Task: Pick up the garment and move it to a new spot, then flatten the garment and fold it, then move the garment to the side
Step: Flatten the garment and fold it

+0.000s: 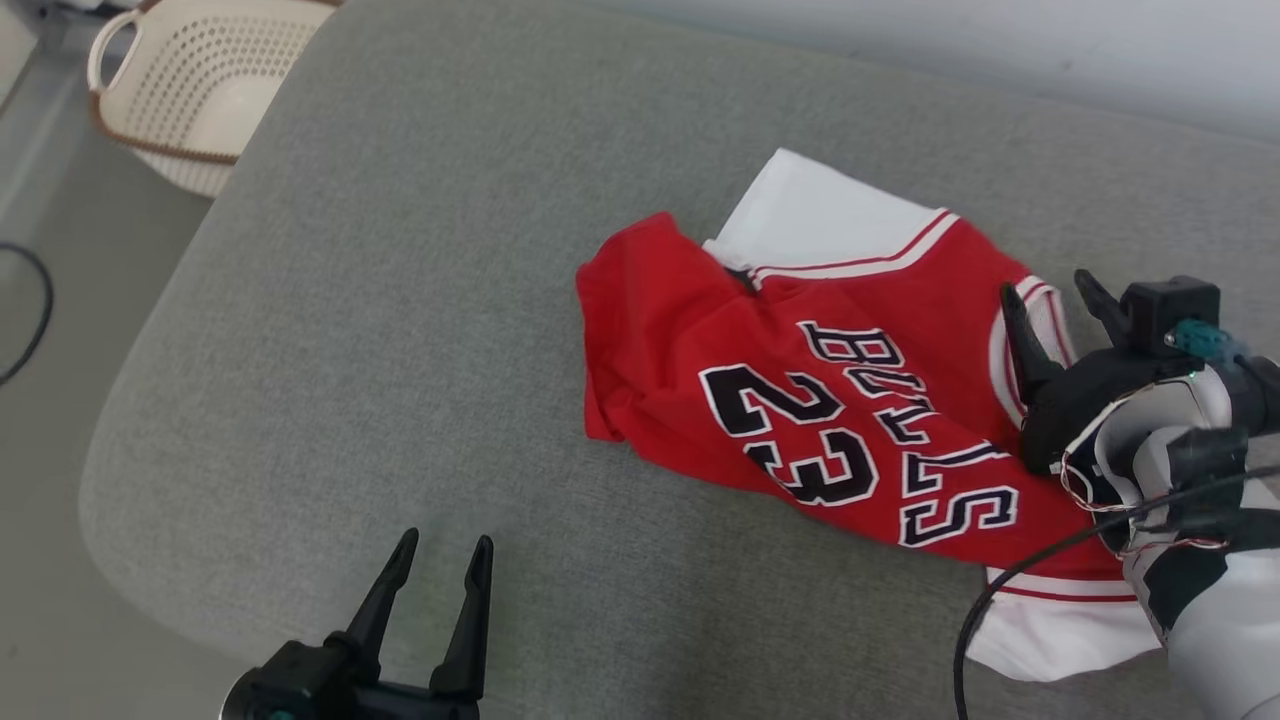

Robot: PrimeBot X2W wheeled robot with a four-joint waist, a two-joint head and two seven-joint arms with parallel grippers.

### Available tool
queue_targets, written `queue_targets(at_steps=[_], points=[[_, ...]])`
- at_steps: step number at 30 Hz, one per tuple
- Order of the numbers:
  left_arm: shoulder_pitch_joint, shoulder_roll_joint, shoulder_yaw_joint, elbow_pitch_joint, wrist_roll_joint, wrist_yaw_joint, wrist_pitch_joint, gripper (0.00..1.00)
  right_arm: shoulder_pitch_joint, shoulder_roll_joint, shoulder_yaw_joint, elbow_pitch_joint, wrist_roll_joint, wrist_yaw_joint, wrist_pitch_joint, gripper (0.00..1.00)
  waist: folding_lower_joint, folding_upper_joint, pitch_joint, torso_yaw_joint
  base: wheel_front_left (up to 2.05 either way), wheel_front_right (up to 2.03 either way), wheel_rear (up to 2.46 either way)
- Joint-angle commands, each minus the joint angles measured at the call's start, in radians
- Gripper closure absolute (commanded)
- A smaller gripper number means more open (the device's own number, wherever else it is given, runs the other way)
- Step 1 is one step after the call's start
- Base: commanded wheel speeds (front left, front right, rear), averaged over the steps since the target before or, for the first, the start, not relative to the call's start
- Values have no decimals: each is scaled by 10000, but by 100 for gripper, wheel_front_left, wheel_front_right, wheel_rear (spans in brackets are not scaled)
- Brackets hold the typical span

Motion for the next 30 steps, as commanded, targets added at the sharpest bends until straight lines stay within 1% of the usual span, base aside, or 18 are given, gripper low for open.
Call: queue_targets(at_steps=[1, 4, 10, 11, 12, 13, 14, 15, 17, 24, 27, 30], points=[[-147, -1, -39, 25, -128, 65, -12, 0, -269, -121, 337, 287, 265, 0, 189, 0, -2, -1, 714, 639, 0, 0, 0], [-279, 0, -56, 52, -169, 123, -12, 0, -593, -210, 763, 722, 597, 0, 484, 0, -2, -1, 798, 660, 0, 0, 0], [-365, 0, -45, 72, -170, 184, -12, 0, -803, -172, 1340, 1271, 1002, 2, 601, 0, -2, -1, 808, 568, 0, 0, 0], [-385, 0, -43, 75, -170, 191, -12, 0, -843, -191, 1448, 1375, 1020, 2, 673, 4, -2, -1, 807, 541, 0, 0, 0], [-408, 0, -58, 78, -174, 182, -12, 0, -928, -218, 1513, 1490, 1078, 2, 717, 38, -2, -1, 814, 517, 0, 0, 0], [-428, -2, -78, 77, -178, 179, -12, 0, -1043, -268, 1527, 1618, 1106, 0, 739, 59, -2, -1, 827, 495, 0, 0, 0], [-444, 1, -91, 75, -194, 182, -12, 0, -1179, -338, 1576, 1742, 1073, 0, 768, 67, -2, -1, 842, 481, 0, 0, 0], [-463, 0, -117, 78, -209, 181, -12, 0, -1307, -398, 1606, 1889, 1057, -5, 791, 100, -2, -1, 863, 472, 0, 0, 0], [-486, 3, -155, 100, -215, 182, -12, 0, -1583, -492, 1631, 2183, 988, -8, 798, 100, -2, -1, 897, 463, 0, 0, 0], [-391, 1, -202, 155, -241, 142, -12, 0, -2731, -889, 1331, 3192, 548, -8, 196, 100, -2, -1, 915, 536, 0, 0, 0], [-397, 1, -233, 158, -234, 89, -12, 0, -3167, -1280, 969, 3636, 248, -8, 39, 100, -2, -1, 951, 606, 0, 0, 0], [-441, 1, -359, 165, -267, 75, -12, 0, -3495, -1842, 405, 3861, -74, -6, -98, 100, -2, -1, 970, 723, 0, 0, 0]])
